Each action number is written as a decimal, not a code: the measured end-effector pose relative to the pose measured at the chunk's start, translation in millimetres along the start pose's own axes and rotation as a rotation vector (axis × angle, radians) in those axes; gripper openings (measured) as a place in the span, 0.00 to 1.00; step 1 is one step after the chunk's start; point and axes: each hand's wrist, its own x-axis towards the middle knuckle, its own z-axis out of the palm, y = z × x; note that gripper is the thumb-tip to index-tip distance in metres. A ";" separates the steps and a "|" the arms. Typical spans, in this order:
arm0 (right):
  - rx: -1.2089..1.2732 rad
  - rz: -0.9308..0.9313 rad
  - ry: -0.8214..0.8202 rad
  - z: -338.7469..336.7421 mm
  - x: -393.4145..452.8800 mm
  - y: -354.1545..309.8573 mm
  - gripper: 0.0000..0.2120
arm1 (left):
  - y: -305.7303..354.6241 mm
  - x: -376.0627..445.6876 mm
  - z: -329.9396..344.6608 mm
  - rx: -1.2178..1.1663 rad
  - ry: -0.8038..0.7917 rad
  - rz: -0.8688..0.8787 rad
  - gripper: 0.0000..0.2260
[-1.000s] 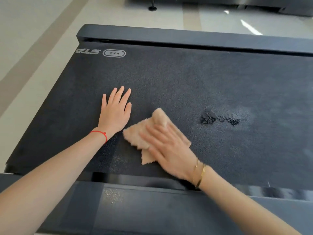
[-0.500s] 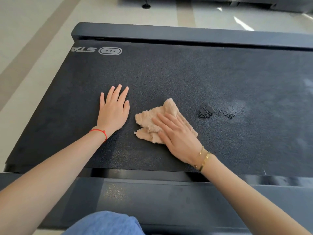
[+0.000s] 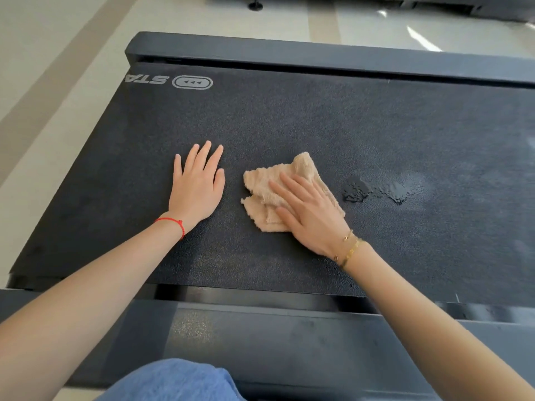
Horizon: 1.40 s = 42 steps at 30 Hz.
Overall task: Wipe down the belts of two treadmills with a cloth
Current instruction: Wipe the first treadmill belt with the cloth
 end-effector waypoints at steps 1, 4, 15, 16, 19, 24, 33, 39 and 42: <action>0.023 -0.020 -0.015 -0.1 -10.6 -6.9 0.27 | 0.2 0.0 -0.2 -0.002 -0.003 -0.001 0.24; 0.052 -0.116 -0.045 0.6 -46.1 -25.8 0.25 | 0.2 -0.4 0.0 -0.015 0.004 0.001 0.24; -0.070 0.211 0.062 -4.5 -8.4 18.9 0.29 | 0.0 -1.0 -1.7 0.000 -0.009 0.007 0.24; -0.056 0.157 0.063 -1.8 -15.8 8.1 0.28 | 0.1 -1.1 -2.0 -0.001 -0.006 0.007 0.24; 0.006 0.016 0.002 3.0 -55.0 -26.8 0.24 | 1.4 -0.8 -1.8 -0.008 -0.011 0.006 0.24; -0.033 0.055 0.030 -5.7 -88.6 -12.3 0.24 | 13.1 1.6 -0.2 -0.046 -0.028 -0.038 0.24; -0.116 0.451 0.121 -19.9 -17.4 57.9 0.24 | 74.3 6.4 6.5 -0.093 -0.052 0.093 0.24; -0.071 0.192 0.026 -17.3 -61.6 19.8 0.25 | 101.7 15.5 11.3 -0.107 -0.048 0.153 0.24; -0.078 0.208 0.084 -24.1 -76.2 37.8 0.25 | 111.5 21.7 12.7 -0.097 -0.054 0.157 0.25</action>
